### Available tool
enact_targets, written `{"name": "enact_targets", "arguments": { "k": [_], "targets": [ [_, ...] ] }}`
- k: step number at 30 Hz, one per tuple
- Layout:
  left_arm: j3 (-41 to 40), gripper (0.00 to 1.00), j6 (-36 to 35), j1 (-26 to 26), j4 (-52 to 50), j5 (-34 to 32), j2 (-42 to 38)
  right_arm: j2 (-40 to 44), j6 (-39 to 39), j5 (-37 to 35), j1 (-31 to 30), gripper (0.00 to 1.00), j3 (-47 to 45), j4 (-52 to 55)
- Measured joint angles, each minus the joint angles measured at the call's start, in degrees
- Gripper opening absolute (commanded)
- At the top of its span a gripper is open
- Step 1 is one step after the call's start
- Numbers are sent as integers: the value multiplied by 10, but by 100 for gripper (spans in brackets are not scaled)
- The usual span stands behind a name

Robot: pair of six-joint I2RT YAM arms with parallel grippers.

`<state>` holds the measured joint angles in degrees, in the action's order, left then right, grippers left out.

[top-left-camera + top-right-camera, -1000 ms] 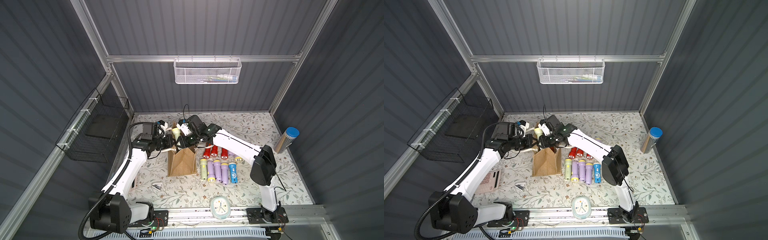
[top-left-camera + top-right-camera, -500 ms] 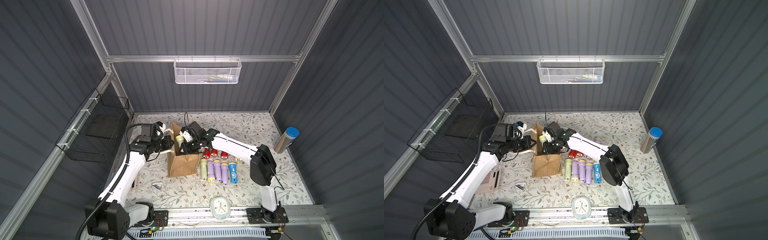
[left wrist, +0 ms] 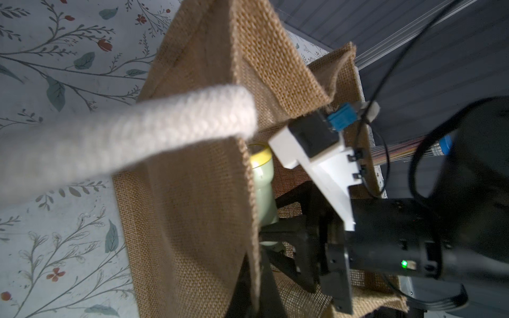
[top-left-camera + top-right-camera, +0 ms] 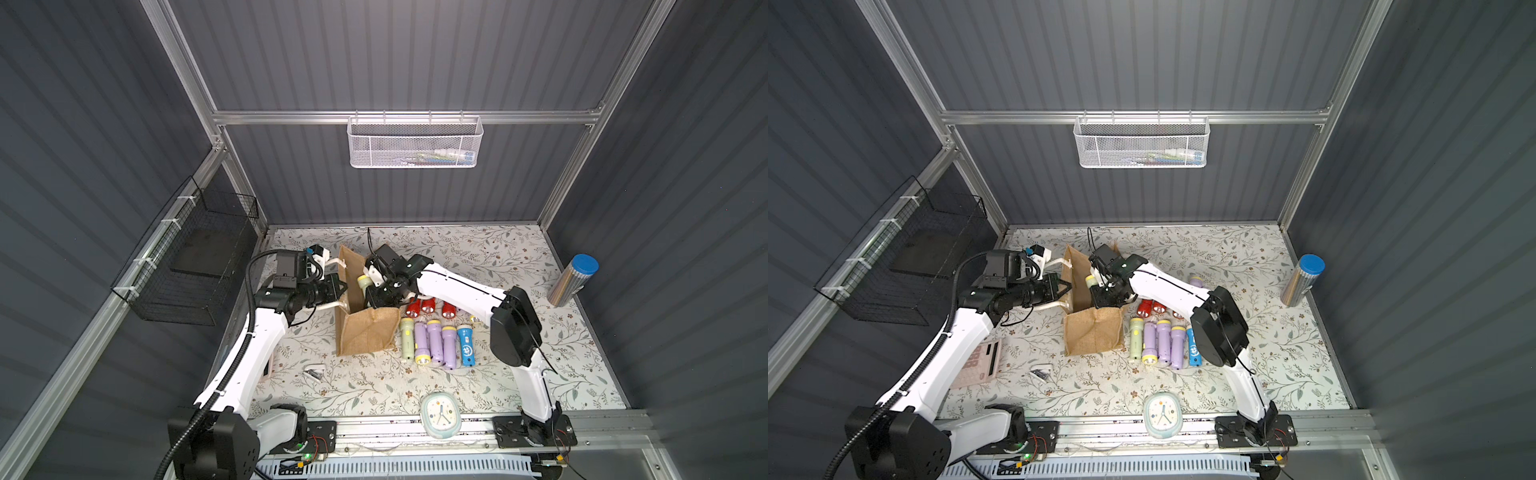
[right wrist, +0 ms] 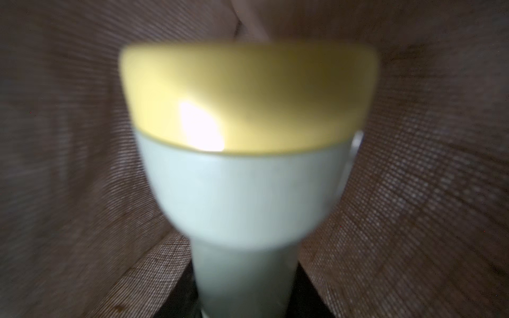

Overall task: Put the flashlights into the tote bags
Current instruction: Place the flashlight in the canvas bag.

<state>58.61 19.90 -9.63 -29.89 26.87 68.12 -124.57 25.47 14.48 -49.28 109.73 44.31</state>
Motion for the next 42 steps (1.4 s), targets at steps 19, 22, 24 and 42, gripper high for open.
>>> {"name": "enact_targets", "arguments": {
  "k": [19, 22, 24, 42],
  "targets": [
    [-11, 0, -4, 3, 34, 32, 31, -81, -2, -122, -17, 44, 84, 135],
    [-11, 0, -4, 3, 38, 32, 35, -93, -6, -123, -17, 54, 84, 141],
    [-11, 0, -4, 3, 39, 32, 38, -93, -8, -123, -17, 56, 84, 141],
    [-11, 0, -9, 3, 41, 19, 45, -59, -35, -104, -16, 81, 128, 173]
  ]
}}
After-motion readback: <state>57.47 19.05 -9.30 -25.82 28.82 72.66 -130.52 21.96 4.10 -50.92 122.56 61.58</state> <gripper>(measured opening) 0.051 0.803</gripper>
